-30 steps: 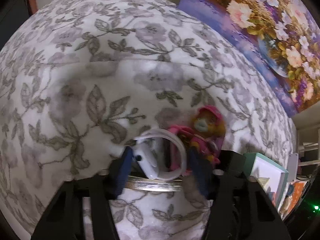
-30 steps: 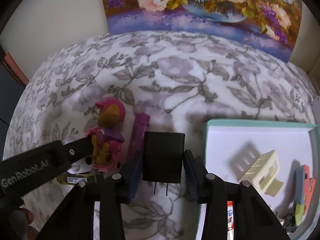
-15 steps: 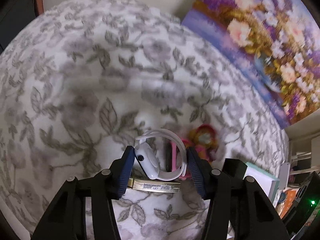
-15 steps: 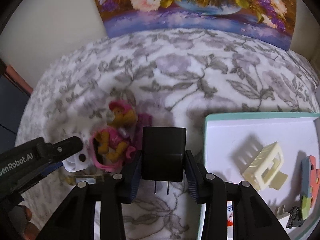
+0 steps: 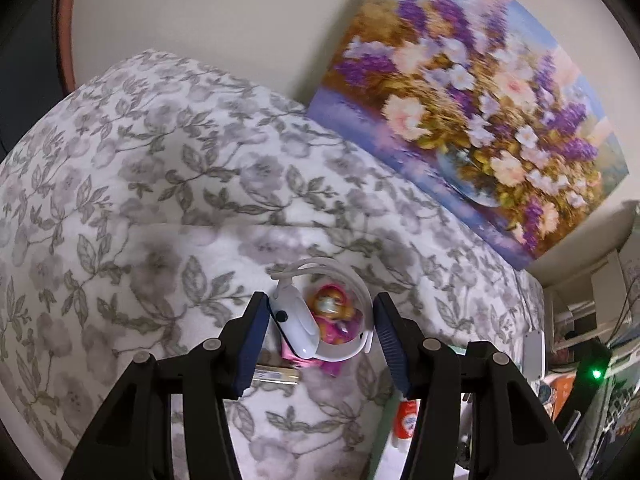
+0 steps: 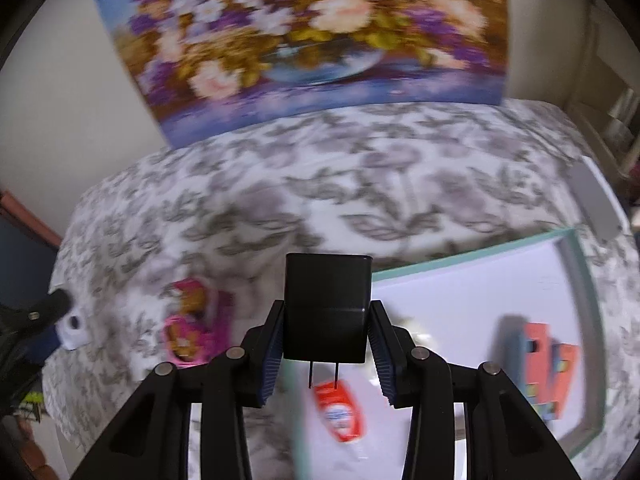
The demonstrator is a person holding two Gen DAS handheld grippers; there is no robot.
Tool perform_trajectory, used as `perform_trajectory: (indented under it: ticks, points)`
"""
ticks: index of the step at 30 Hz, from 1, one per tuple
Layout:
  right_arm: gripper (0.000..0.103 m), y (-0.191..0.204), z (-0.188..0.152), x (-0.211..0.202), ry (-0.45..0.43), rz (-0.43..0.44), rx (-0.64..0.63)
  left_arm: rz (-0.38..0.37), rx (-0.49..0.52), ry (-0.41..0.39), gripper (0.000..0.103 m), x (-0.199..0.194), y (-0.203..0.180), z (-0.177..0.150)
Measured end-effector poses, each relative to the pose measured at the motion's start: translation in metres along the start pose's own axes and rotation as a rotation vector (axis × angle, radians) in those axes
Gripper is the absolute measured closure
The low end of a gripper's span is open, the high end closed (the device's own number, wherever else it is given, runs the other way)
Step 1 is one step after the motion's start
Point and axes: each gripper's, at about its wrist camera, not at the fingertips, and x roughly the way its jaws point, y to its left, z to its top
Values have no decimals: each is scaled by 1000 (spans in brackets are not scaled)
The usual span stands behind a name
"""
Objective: Organize rigid objects
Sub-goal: 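Carry the black charger and watch band into the tray and release both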
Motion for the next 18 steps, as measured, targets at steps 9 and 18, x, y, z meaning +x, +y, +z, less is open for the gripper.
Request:
perform_trajectory:
  ticks: [9,18]
  points:
    - [61,-90,6,-4,37,-103,135,-36,123,86,48,20,-60,-28]
    - [61,-149,1,-19,29,-152,241,-77,307,183,47,37,-131,-73]
